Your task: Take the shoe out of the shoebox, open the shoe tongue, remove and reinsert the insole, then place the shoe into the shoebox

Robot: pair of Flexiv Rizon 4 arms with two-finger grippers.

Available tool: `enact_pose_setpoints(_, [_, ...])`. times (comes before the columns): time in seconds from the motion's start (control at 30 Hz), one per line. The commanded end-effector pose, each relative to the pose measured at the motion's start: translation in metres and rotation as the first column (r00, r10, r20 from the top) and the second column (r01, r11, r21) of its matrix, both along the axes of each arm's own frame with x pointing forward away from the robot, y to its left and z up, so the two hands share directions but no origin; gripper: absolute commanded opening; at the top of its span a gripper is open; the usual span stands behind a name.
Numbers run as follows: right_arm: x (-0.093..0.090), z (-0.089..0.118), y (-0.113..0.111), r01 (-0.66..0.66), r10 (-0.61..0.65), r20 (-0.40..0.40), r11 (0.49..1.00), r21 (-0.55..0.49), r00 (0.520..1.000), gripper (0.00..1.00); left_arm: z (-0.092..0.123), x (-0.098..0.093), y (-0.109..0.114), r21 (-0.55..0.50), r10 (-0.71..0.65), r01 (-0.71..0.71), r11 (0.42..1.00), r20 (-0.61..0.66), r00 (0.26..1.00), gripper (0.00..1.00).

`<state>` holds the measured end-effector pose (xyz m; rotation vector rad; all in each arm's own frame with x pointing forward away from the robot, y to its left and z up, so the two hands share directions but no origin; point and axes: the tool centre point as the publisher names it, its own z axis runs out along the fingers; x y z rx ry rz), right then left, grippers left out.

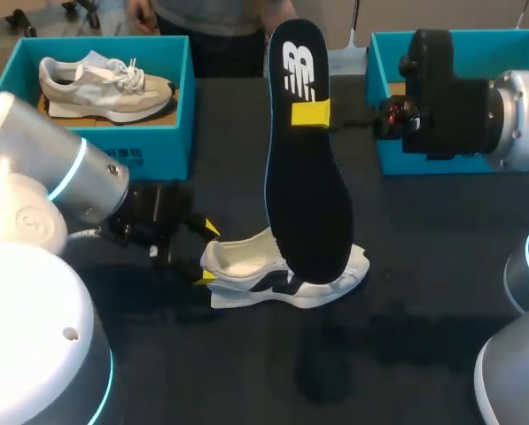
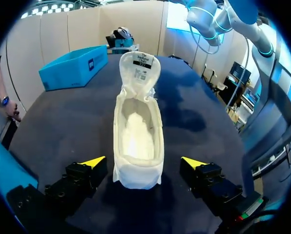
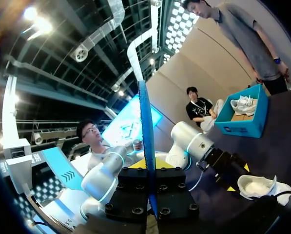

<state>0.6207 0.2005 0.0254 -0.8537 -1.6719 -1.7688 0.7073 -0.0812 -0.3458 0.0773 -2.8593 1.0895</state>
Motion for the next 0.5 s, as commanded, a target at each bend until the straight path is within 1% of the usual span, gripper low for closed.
enact_pose_setpoints(0.03, [-0.001, 0.001, 0.002, 0.003, -0.003, -0.003, 1.0, -0.004, 1.0, 0.0, 0.012, 0.004, -0.003, 0.106, -0.002, 0.004, 0.994, -0.018, 1.0, 1.0])
enact_pose_setpoints(0.23, [-0.001, 0.001, 0.002, 0.003, -0.003, -0.003, 1.0, -0.004, 1.0, 0.0, 0.018, 0.008, -0.006, 0.138, 0.015, -0.011, 0.99, -0.028, 1.0, 1.0])
enact_pose_setpoints(0.4, [-0.001, 0.001, 0.002, 0.003, -0.003, -0.003, 1.0, -0.004, 1.0, 0.0, 0.029, 0.007, -0.005, 0.163, 0.019, -0.017, 0.986, -0.008, 1.0, 1.0])
enact_pose_setpoints(0.5, [-0.001, 0.001, 0.002, 0.003, -0.003, -0.003, 1.0, -0.004, 1.0, 0.0, 0.031, 0.006, -0.004, 0.159, 0.023, -0.022, 0.987, -0.004, 1.0, 1.0])
